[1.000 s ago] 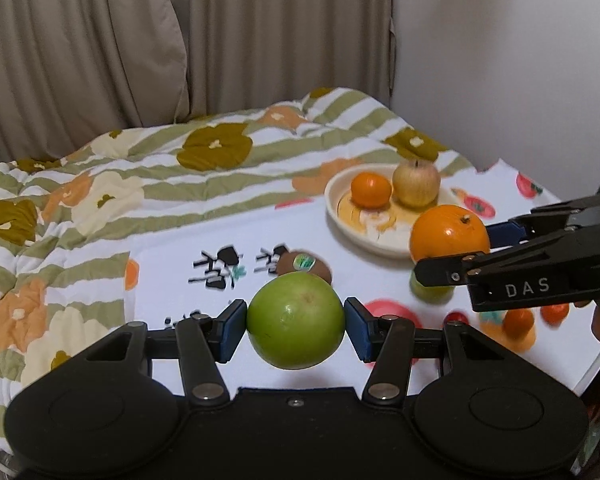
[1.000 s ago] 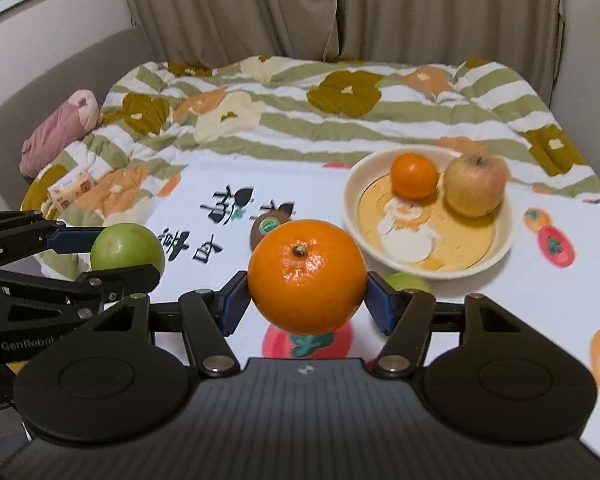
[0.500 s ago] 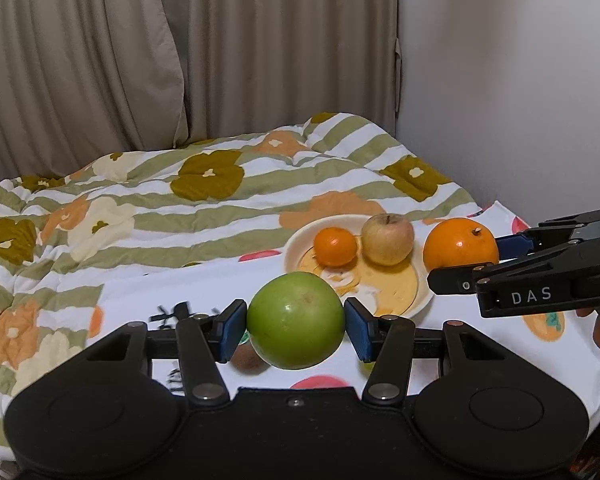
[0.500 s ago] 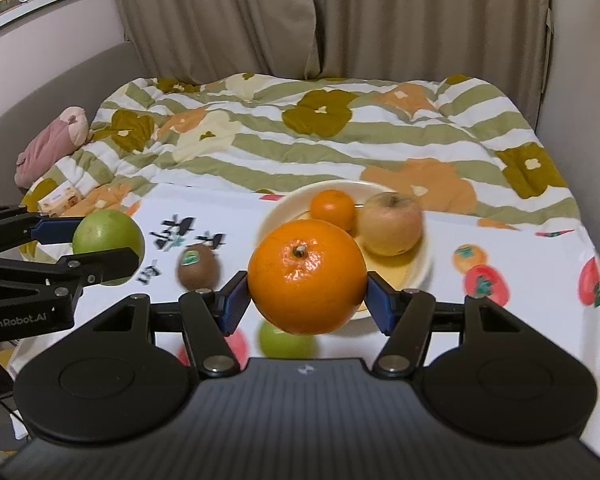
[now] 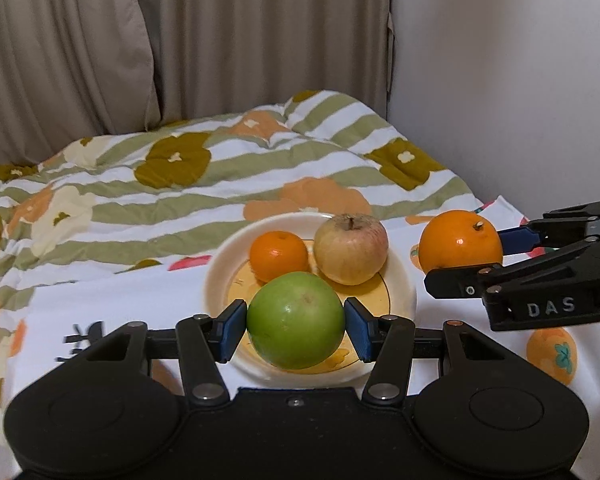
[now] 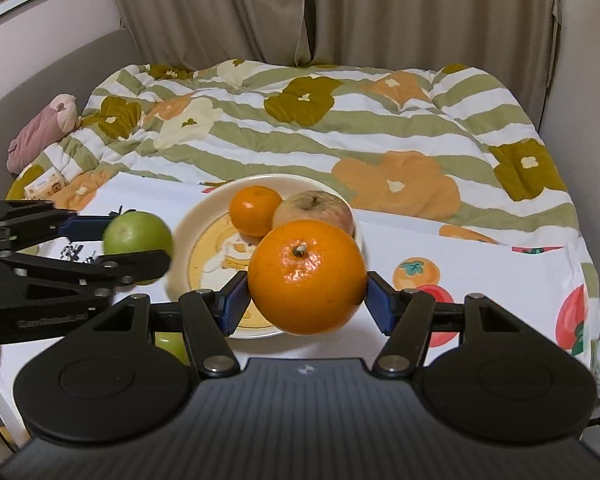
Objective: Organize fruits
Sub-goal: 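Lower the green apple into the bowl and open the left tool, then lower the large orange into the bowl and open the right tool, then withdraw both tools from the bowl toward the kiwi and green apple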
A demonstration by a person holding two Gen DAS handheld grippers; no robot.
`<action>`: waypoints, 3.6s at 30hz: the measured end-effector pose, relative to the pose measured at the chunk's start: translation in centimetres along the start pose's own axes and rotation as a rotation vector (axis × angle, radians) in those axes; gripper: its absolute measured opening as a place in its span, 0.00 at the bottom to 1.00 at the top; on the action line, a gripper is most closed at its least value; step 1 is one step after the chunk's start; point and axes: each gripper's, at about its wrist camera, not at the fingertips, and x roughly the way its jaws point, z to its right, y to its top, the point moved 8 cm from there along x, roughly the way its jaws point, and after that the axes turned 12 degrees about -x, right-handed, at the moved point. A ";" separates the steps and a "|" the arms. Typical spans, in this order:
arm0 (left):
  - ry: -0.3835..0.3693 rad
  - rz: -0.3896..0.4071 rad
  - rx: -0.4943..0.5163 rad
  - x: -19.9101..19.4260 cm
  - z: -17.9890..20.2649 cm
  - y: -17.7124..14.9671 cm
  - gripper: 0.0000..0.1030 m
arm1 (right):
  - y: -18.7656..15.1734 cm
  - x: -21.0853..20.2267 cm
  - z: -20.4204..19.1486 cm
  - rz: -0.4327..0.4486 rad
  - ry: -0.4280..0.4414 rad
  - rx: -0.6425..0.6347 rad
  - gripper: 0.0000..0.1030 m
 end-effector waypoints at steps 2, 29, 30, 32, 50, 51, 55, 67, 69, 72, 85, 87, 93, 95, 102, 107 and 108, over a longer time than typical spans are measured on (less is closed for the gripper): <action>0.000 -0.017 0.001 1.3 0.4 -0.2 0.56 | -0.3 0.5 0.5 -0.005 0.009 0.005 0.74; 0.063 -0.033 0.007 0.3 -0.6 -1.0 0.94 | 0.4 4.0 -0.2 -0.033 0.088 0.016 0.74; 0.069 -0.030 -0.002 -0.1 -0.9 -1.1 0.94 | 0.5 4.2 -0.3 -0.035 0.091 0.014 0.74; 0.082 -0.022 -0.018 -0.7 -1.5 -1.1 0.94 | 0.6 4.6 -0.7 -0.042 0.096 0.010 0.74; 0.172 0.001 -0.134 -3.9 -5.5 -2.7 0.95 | 0.0 7.9 -4.7 -0.100 0.140 -0.032 0.77; 0.174 0.001 -0.138 -4.0 -5.7 -2.8 0.95 | 0.2 7.6 -4.8 -0.076 0.144 -0.037 0.79; 0.183 0.007 -0.160 -4.5 -6.1 -2.9 0.95 | 1.0 6.4 -4.8 -0.038 0.111 -0.048 1.00; 0.162 0.054 -0.217 -7.6 -6.2 -3.2 0.95 | 0.7 1.6 -4.2 -0.007 0.029 0.026 1.00; 0.146 0.061 -0.209 -8.1 -5.6 -3.2 0.95 | 0.7 0.6 -4.2 0.003 0.019 0.034 1.00; 0.117 0.075 -0.196 -8.9 -4.8 -3.0 0.95 | 0.7 -0.9 -4.4 0.019 -0.003 0.043 1.00; 0.021 0.151 -0.111 -13.8 -2.7 -2.2 0.95 | 0.5 -7.2 -5.4 0.086 -0.080 0.103 1.00; 0.017 0.161 -0.106 -14.5 -3.0 -2.2 0.95 | 0.5 -8.1 -5.8 0.091 -0.090 0.110 1.00; 0.016 0.174 -0.079 -15.9 -4.7 -2.1 0.95 | 0.1 -9.8 -7.3 0.095 -0.111 0.141 1.00; 0.017 0.173 -0.079 -16.0 -5.7 -2.0 0.95 | -0.1 -10.1 -7.8 0.094 -0.121 0.148 1.00; 0.025 0.170 -0.043 -15.9 -9.0 -1.8 0.95 | -0.7 -10.1 -9.7 0.080 -0.160 0.195 1.00; 0.010 0.152 -0.009 -15.0 -10.8 -1.9 0.95 | -1.4 -8.9 -11.7 0.053 -0.187 0.219 1.00; 0.005 0.147 0.003 -14.6 -11.1 -1.9 0.95 | -1.6 -8.6 -12.1 0.048 -0.191 0.226 1.00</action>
